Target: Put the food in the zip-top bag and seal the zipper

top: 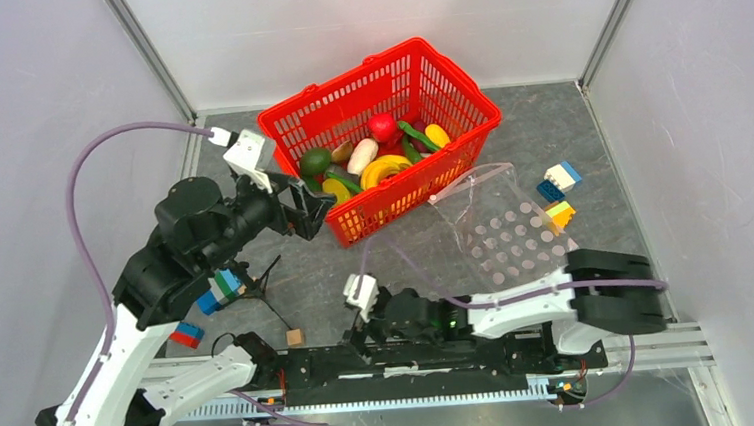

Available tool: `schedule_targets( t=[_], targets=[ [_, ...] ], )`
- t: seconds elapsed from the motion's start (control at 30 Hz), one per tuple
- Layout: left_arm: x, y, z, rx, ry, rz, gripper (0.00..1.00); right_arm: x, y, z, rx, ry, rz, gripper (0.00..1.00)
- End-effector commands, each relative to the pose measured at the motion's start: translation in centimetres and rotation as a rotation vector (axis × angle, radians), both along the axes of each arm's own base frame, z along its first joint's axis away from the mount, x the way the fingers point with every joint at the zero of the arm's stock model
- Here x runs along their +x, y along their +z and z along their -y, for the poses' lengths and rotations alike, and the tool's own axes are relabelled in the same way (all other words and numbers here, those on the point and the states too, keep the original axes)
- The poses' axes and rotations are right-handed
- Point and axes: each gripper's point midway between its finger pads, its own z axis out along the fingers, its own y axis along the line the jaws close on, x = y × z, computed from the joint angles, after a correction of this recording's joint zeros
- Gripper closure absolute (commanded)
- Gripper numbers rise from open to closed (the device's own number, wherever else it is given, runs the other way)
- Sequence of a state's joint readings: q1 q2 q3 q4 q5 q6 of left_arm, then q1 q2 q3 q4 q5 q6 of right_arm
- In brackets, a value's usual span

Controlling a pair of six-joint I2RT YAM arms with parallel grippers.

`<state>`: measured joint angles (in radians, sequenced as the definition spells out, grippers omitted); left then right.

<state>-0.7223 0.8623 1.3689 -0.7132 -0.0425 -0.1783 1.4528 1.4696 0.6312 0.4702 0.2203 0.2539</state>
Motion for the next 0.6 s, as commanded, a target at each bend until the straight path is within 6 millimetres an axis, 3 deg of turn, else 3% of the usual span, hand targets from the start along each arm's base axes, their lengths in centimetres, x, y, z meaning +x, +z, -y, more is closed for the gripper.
schedule_targets(
  t=[0.0,0.2,0.57],
  targets=[
    [-1.2,2.0,-1.5,-0.023,0.027,0.006,0.0,0.2,3.8,-5.8,0.158,0.035,0.081,0.02],
    [-2.1,3.4,-2.7,-0.017,0.042,0.022,0.0,0.5,2.8,-10.6,0.144,0.054,0.098,0.02],
    [-2.7,3.7,-4.2,-0.014,0.082,0.034,0.0,4.4,-3.4,-15.9,0.003,0.021,0.116,0.02]
  ],
)
